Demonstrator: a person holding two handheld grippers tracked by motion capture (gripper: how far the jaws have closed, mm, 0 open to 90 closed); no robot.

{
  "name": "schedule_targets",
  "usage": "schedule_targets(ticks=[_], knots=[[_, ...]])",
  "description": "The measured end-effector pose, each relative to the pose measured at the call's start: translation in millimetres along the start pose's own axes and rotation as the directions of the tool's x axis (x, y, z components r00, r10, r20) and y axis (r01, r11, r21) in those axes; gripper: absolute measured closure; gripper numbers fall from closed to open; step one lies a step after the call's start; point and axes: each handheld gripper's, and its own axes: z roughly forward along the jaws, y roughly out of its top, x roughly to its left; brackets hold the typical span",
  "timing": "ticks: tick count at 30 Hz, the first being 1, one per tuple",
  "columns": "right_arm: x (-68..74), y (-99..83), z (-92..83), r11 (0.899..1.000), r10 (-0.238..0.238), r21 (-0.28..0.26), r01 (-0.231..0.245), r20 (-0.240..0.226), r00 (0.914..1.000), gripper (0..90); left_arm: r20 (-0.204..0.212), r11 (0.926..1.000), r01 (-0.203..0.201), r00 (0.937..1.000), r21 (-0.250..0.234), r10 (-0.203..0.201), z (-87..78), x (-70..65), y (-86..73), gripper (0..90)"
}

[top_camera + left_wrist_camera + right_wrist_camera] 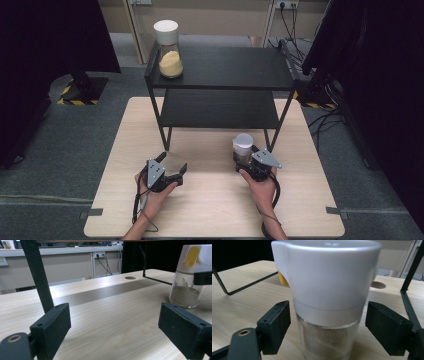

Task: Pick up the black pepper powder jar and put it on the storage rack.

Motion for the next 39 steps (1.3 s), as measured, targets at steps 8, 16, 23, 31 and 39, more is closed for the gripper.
schedule_targets(ticks=[8, 16, 23, 31, 39], knots=[[0.5, 1.9, 8.4, 1.000, -0.003, 0.007, 0.002, 0.006, 1.0000, 27.6, 0.000, 1.0000, 0.001, 1.0000, -0.001, -0.001, 0.0, 0.0, -0.1, 10.5], [4.8, 0.1, 8.7, 1.000, -0.011, -0.002, 0.011, 0.019, 0.9998, 31.0, 0.000, 1.0000, -0.004, 1.0000, -0.001, 0.004, 0.0, -0.6, -0.2, 10.4], [5.5, 1.4, 2.6, 1.000, 0.000, -0.014, 0.000, 0.015, 0.9999, 31.1, 0.000, 1.0000, -0.003, 1.0000, -0.002, 0.003, 0.1, -0.7, -0.2, 10.4], [7.9, 5.6, -21.6, 0.995, 0.013, -0.095, -0.011, 0.019, 0.9997, 31.1, 0.000, 1.0000, -0.007, 1.0000, -0.001, 0.007, 0.0, -1.2, -0.2, 10.4], [5.9, 16.7, -41.2, 0.987, 0.019, -0.163, -0.014, 0.031, 0.9993, 31.1, -0.001, 1.0000, -0.007, 1.0000, -0.002, 0.007, 0.0, -1.4, -0.2, 10.4]])
